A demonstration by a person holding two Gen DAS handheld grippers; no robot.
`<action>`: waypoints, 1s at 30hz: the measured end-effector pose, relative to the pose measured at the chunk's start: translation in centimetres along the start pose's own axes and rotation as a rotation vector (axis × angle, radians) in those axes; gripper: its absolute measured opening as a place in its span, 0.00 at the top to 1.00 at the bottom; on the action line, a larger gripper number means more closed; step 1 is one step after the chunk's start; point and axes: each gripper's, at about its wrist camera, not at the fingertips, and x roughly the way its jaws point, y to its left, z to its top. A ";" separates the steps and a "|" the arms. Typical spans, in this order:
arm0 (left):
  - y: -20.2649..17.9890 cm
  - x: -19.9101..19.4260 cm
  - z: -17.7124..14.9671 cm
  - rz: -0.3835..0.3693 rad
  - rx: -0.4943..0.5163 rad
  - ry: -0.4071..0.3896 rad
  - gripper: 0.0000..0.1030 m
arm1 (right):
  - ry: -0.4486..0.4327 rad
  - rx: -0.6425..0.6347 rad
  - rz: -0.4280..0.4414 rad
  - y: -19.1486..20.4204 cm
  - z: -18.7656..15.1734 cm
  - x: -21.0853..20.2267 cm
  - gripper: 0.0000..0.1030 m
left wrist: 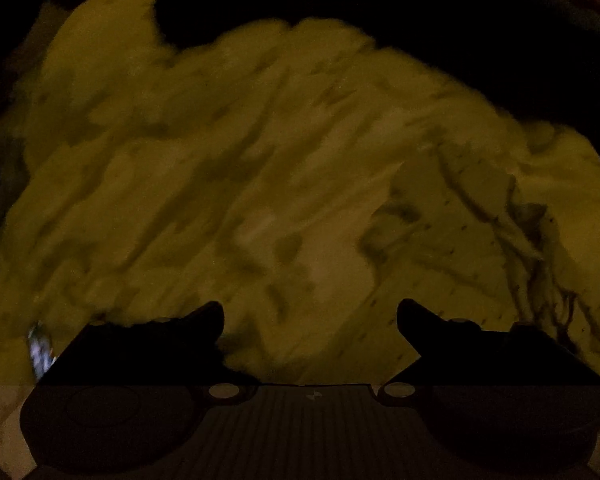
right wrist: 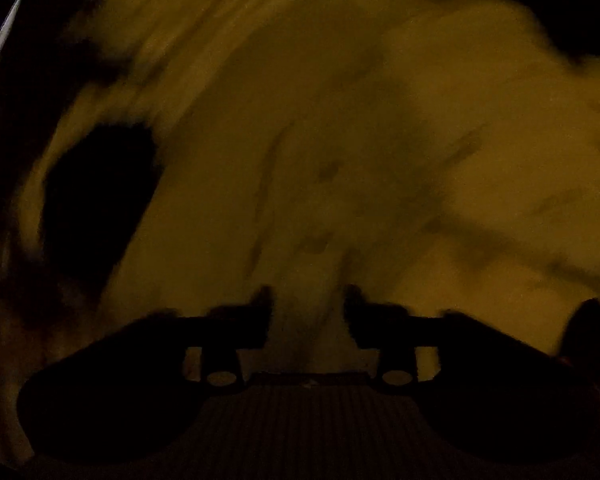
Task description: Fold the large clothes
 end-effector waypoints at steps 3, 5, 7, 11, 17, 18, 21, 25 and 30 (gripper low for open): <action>-1.5 1.2 1.2 -0.025 0.023 -0.009 0.00 | -0.109 0.201 -0.012 -3.1 3.5 0.7 0.42; -2.3 2.2 1.6 -0.036 0.047 -0.008 0.00 | -0.149 0.294 -0.005 -4.5 5.7 2.1 0.42; -3.1 3.5 1.8 -0.031 0.091 -0.002 0.00 | -0.138 0.339 -0.006 -5.2 7.5 3.9 0.37; -4.6 4.4 1.9 -0.010 0.249 -0.082 0.00 | -0.089 0.332 -0.058 -3.9 8.8 7.4 0.39; -9.0 5.8 1.1 -0.066 0.614 -0.217 0.00 | -0.082 -0.132 -0.144 4.0 6.5 7.9 0.41; -10.3 6.9 0.5 -0.032 0.703 -0.217 0.00 | -0.046 -0.222 -0.177 4.9 5.8 8.8 0.42; -13.0 10.8 -0.7 0.144 0.870 -0.169 0.00 | 0.097 -0.413 -0.418 5.5 3.3 11.9 0.80; -12.8 10.0 -0.8 0.055 0.833 -0.151 0.42 | 0.099 -0.289 -0.444 2.2 2.1 10.1 0.92; -9.3 5.9 -0.3 0.012 0.643 -0.203 0.72 | -0.079 0.068 -0.423 -4.0 2.0 2.5 0.92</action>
